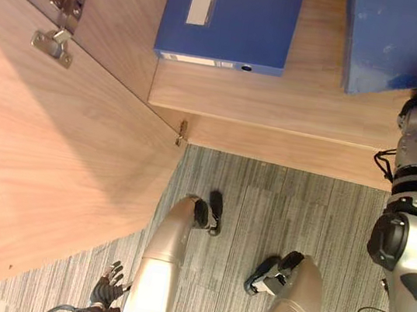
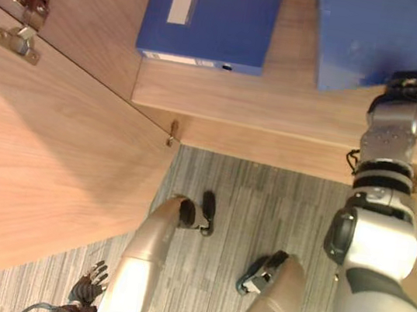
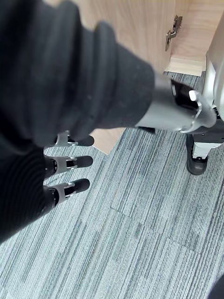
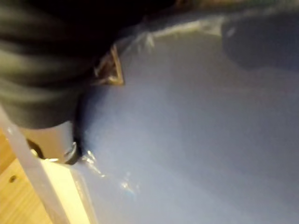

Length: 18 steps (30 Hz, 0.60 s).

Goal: Walk over to the cabinet, pick up the folder, carry it to the office cabinet, place the folder inside the office cabinet, then close the office cabinet door

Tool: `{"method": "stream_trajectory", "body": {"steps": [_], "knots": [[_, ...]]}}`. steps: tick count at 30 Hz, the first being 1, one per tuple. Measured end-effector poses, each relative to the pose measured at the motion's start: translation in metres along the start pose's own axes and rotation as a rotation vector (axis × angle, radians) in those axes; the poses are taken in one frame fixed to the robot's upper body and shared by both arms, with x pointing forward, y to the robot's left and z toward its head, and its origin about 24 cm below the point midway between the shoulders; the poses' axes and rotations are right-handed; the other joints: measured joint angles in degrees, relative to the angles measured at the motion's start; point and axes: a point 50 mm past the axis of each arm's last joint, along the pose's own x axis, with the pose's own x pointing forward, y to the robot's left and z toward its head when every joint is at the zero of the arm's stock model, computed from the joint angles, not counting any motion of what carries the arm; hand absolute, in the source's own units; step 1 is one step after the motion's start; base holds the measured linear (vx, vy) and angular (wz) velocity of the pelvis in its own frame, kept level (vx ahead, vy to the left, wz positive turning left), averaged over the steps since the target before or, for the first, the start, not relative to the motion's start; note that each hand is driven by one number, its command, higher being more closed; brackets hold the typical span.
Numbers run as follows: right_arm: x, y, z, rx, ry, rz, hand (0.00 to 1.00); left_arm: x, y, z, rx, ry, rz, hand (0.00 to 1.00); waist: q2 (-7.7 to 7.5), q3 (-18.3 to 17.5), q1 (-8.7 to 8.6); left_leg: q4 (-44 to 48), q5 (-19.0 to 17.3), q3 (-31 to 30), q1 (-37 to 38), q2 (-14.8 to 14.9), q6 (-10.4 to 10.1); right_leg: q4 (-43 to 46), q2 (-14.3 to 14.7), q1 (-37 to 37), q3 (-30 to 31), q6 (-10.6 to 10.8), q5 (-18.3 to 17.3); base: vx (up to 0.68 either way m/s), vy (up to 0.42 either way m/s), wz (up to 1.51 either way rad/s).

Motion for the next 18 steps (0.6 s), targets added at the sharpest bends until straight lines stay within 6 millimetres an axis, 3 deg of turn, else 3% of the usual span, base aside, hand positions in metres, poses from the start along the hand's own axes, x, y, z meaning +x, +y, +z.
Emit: {"method": "stream_trajectory", "body": {"steps": [12,18], "knots": [[0.000,0.004,0.009,0.160,-0.043,0.000,0.00,0.001,-0.001,0.004,0.003,-0.010,-0.002,0.00,0.04,0.20,-0.02,-1.06,0.79,-0.12,-0.59,-0.84,-0.12,0.01,-0.51,-0.68,-0.14,-0.02,-0.01,0.02,-0.058,0.03],[-0.001,0.012,0.006,0.002,-0.059,0.060,0.00,0.001,0.000,0.004,0.005,-0.012,0.000,0.00,0.02,0.31,-0.18,-1.16,0.94,-0.16,-0.59,-0.68,-0.25,-0.10,-0.29,-0.72,-0.15,-0.02,-0.01,0.02,-0.069,-0.01]]}}
